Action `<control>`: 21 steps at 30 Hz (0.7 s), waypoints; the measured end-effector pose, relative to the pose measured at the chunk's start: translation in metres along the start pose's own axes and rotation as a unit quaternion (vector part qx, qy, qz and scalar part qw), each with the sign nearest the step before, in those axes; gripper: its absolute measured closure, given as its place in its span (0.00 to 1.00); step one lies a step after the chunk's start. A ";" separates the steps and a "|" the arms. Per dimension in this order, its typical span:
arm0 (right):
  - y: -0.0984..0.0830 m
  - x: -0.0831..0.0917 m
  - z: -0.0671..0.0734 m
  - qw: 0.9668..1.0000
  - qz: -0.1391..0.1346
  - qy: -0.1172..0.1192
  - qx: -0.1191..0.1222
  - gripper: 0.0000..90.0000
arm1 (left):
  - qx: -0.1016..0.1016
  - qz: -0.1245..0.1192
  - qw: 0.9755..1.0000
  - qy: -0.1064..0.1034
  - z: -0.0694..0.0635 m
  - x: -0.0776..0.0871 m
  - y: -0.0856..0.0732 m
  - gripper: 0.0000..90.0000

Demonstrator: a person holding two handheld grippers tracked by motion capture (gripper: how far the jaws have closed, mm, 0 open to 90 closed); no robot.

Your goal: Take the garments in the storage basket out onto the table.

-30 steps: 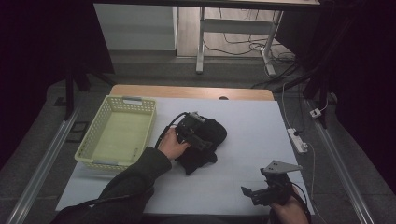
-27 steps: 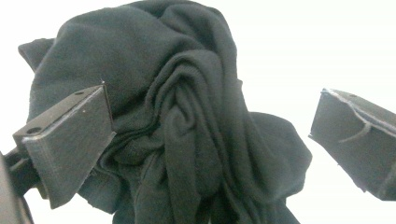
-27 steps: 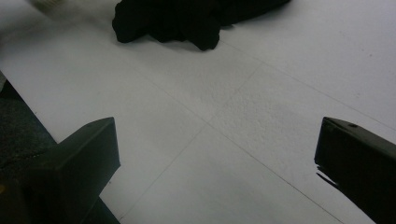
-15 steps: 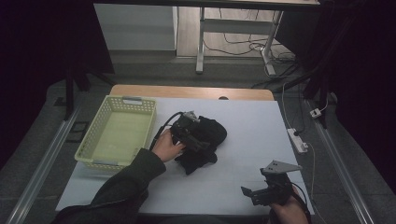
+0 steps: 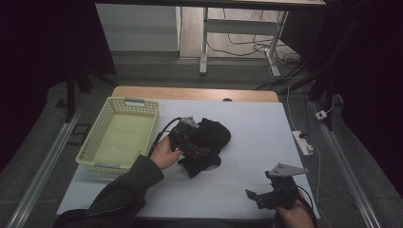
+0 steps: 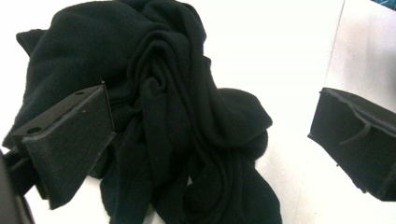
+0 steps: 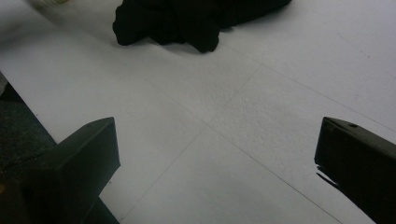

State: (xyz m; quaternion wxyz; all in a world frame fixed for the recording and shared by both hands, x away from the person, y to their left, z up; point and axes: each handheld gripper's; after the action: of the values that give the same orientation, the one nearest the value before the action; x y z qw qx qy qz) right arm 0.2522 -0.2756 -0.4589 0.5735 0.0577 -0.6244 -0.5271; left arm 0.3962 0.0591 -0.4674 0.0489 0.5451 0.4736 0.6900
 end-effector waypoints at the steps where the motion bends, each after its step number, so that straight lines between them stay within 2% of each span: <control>1: 0.000 0.000 0.000 1.000 -0.001 0.000 0.000 0.00 | 0.001 0.000 1.000 -0.002 0.000 0.000 -0.001 0.00; 10: 0.000 0.001 0.000 1.000 -0.004 0.002 0.000 0.00 | 0.020 -0.012 1.000 -0.019 0.000 0.006 -0.006 0.00; 17: 0.000 0.001 0.000 1.000 -0.007 0.003 0.000 0.00 | 0.022 -0.014 0.999 -0.030 -0.002 0.012 -0.009 0.00; 21: 0.000 0.001 0.000 1.000 -0.008 0.003 -0.001 0.00 | 0.019 -0.016 0.999 -0.027 -0.002 0.017 -0.010 0.00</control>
State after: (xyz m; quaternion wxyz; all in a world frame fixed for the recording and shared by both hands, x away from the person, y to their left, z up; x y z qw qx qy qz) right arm 0.2516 -0.2768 -0.4583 0.5714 0.0638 -0.6213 -0.5323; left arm 0.3836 0.0730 -0.4624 0.0628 0.5570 0.4936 0.6650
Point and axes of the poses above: each handheld gripper's, and its own axes: x roughly backward along the jaws, y roughly out of its top, z roughly to its left, and after that the axes turned 12 degrees about y, right-handed
